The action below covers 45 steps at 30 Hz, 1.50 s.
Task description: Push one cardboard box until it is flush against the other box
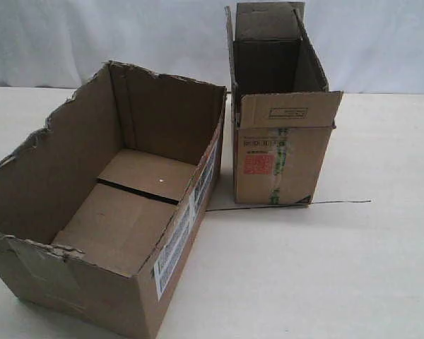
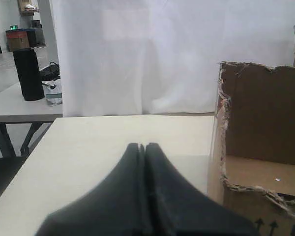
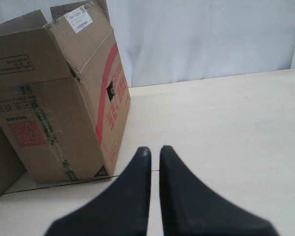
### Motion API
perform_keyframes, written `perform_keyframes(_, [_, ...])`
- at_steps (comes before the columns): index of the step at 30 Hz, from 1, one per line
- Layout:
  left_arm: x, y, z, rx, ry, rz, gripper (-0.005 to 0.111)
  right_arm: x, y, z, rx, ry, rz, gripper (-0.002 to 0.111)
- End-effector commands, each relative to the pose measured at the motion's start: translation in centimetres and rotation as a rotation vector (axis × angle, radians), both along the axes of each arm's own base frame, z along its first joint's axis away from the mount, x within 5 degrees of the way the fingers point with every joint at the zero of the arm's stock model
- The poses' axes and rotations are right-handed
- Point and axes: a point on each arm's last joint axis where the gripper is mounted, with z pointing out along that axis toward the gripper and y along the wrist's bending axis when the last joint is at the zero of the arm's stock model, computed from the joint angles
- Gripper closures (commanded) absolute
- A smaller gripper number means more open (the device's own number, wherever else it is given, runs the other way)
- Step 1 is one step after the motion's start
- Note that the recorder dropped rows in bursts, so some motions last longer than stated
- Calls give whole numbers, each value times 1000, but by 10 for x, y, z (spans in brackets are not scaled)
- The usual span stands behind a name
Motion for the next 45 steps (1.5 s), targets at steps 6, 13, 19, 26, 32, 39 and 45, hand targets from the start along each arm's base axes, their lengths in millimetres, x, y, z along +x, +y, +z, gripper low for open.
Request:
perform_keyframes(6, [0,0,0,-2,-5,-2,107,0,0,-1,-8,-7,2,103])
perform_keyframes(13, [0,0,7,-4,-80,-6,107,0,0,-1,-8,-7,2,103])
perform_keyframes(19, [-9,-2,45,-21,-511,-25,107,0,0,-1,-8,-7,2,103])
perform_keyframes(26, [-15,2,93,-147,-516,-6,107,0,0,-1,-8,-7,2,103])
perform_keyframes(32, [5,-2,152,26,9,-21,107,0,0,-1,-8,-7,2,103])
perform_keyframes(39, [54,12,192,188,784,97,107,0,0,-1,-8,-7,2,103])
perform_keyframes(45, [66,-38,193,53,778,-426,107,0,0,-1,-8,-7,4,103])
